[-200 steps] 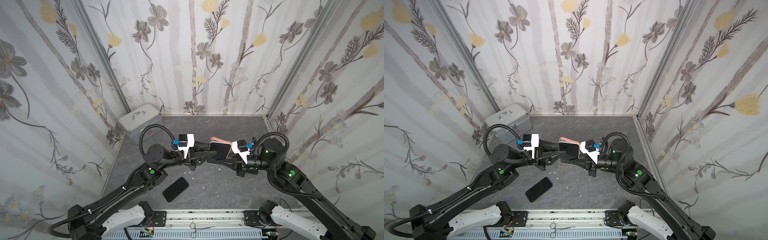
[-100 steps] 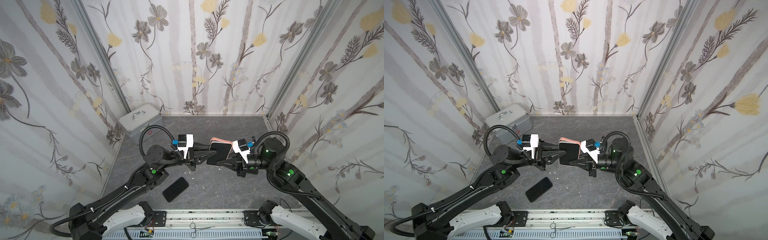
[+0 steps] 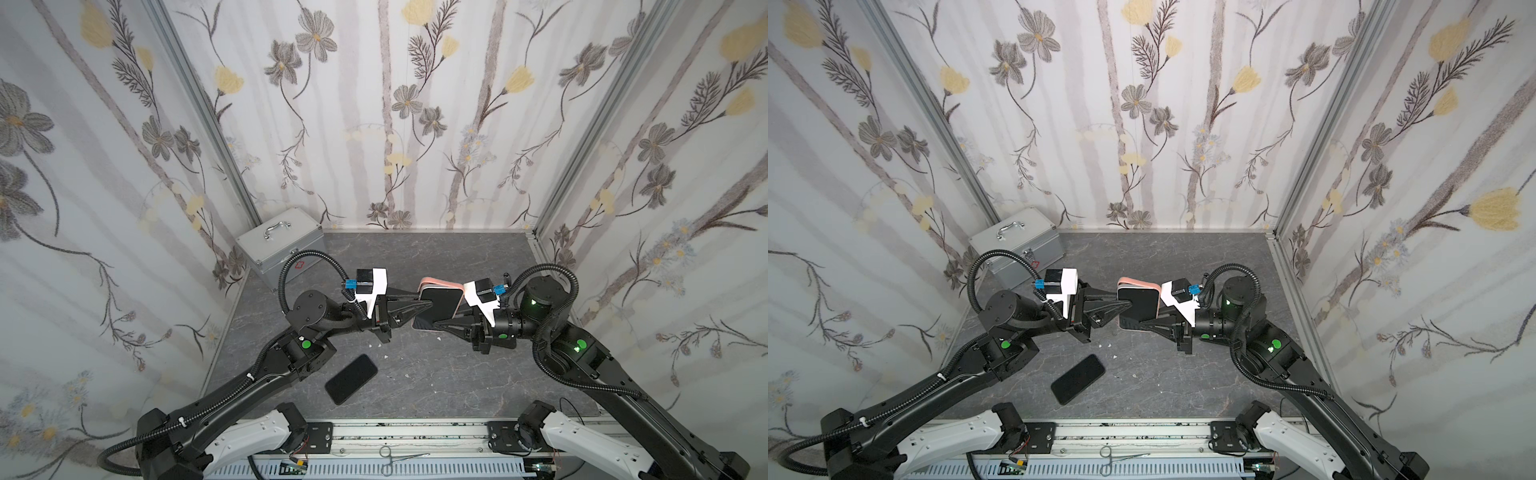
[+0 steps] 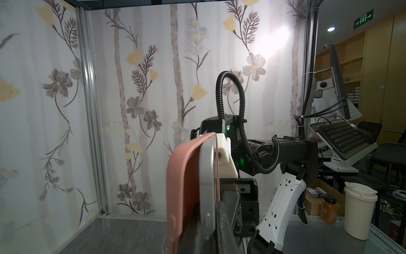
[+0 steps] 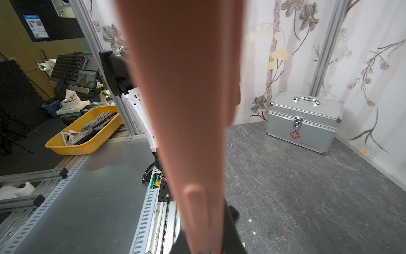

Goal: Take the phone out of the phone case
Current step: Remove the phone case from the phone.

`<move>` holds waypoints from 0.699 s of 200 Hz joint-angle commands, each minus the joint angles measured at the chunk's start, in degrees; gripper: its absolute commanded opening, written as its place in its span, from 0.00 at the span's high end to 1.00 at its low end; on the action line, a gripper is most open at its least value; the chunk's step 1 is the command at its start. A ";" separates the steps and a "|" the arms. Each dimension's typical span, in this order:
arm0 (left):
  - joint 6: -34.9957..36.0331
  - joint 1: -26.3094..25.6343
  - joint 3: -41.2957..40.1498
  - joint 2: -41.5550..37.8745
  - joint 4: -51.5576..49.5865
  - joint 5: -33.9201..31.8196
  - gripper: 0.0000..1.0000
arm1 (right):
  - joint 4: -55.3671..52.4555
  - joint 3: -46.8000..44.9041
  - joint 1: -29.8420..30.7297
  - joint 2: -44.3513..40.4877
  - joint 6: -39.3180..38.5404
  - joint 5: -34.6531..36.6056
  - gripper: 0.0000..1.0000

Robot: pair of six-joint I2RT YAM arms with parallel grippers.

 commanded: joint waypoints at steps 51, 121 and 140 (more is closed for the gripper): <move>5.98 0.26 0.76 -1.53 -13.56 -16.40 1.00 | 6.76 -1.17 -7.90 -4.37 6.46 8.39 0.49; 9.33 0.14 -2.09 -3.27 -16.74 -24.09 1.00 | -3.95 4.96 -14.46 -0.88 8.50 11.01 0.48; 15.17 0.18 -2.05 -2.62 -20.21 -20.67 1.00 | -11.23 9.14 -14.42 2.52 3.60 9.86 0.48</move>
